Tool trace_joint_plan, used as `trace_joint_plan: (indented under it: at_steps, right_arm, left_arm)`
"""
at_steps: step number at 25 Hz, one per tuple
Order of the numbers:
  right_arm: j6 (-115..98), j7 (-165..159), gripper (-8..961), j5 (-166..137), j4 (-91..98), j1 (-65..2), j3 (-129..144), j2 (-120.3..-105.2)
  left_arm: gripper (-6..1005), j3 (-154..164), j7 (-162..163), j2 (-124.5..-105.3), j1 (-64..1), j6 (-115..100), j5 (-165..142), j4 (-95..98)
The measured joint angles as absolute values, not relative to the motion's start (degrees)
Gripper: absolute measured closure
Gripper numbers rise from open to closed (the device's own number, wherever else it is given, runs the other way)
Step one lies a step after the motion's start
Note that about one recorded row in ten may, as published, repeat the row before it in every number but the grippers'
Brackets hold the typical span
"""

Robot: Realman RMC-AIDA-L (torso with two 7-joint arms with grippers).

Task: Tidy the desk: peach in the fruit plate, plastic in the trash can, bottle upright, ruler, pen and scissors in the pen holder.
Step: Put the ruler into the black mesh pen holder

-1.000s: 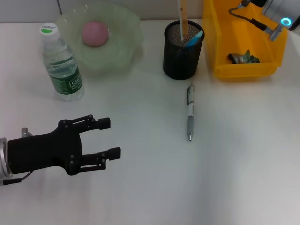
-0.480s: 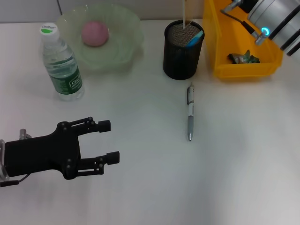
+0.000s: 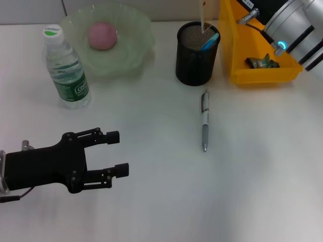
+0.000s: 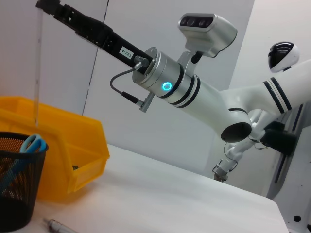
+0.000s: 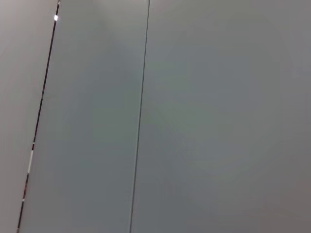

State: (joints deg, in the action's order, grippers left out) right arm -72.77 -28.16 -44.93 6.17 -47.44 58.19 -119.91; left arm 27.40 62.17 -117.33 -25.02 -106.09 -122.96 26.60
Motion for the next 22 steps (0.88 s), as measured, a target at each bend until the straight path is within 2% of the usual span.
trace_joint_plan:
  at_steps: [11, 22]
  right_arm:
    - [-65.61, -27.53, 565, -44.01, 2.77, -51.85, 58.18, -119.88]
    - [-60.04, -28.52, 560, -43.94, 2.33, -53.27, 58.2, -119.88]
  left_arm:
    - [194, 27.43, 64.67, -117.57, -25.47, -106.09, -122.63, 26.57]
    - [194, 27.42, 64.69, -117.77, -25.58, -106.5, -122.63, 26.66]
